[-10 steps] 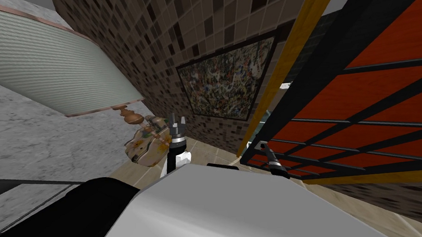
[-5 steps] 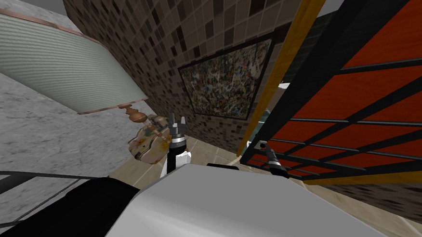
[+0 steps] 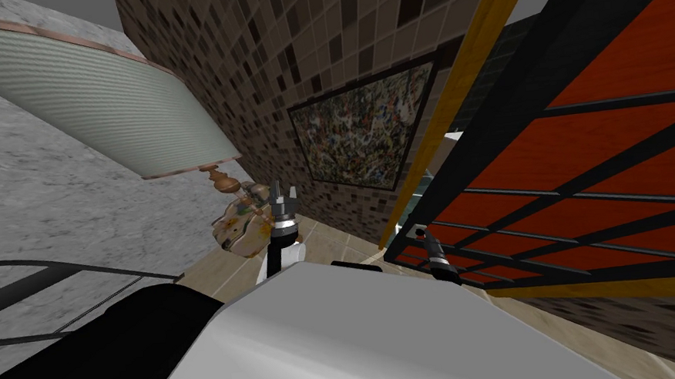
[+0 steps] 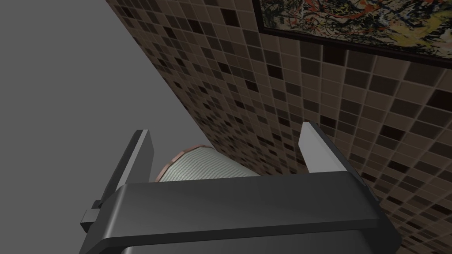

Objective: Pull the door open

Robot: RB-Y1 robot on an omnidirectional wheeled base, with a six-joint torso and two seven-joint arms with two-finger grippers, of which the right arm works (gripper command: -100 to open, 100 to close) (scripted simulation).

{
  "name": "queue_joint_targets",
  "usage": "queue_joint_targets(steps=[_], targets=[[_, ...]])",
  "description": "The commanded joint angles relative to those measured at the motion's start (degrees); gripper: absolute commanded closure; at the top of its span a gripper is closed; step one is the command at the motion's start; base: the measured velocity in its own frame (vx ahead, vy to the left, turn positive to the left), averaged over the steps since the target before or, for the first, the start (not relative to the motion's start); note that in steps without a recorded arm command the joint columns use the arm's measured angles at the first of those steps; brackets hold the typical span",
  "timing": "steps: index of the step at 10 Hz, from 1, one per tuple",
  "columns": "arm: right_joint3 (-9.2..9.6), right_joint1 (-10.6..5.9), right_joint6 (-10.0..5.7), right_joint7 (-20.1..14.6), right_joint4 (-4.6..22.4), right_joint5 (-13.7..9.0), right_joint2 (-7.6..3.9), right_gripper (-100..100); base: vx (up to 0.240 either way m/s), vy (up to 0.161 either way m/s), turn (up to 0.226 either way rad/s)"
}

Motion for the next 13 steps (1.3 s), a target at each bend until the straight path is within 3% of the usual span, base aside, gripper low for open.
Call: queue_joint_targets(steps=[1,3,6,10,13], targets=[[1.04,-0.68,-0.33,-2.9,1.0,-0.9,0.37,100,-0.036,-0.007,0.048],[1.61,-0.81,-0.2,-5.4,1.0,-1.9,0.29,100,-0.046,-0.024,0.052],[1.61,-0.81,-0.2,-5.4,1.0,-1.9,0.29,100,-0.004,0.001,-0.004],[3.31,-1.18,0.17,-12.2,1.1,-5.0,0.07,100,-0.036,-0.022,0.053],[3.88,-1.3,0.3,-14.9,1.1,-6.0,-0.01,100,-0.031,-0.012,0.034]])
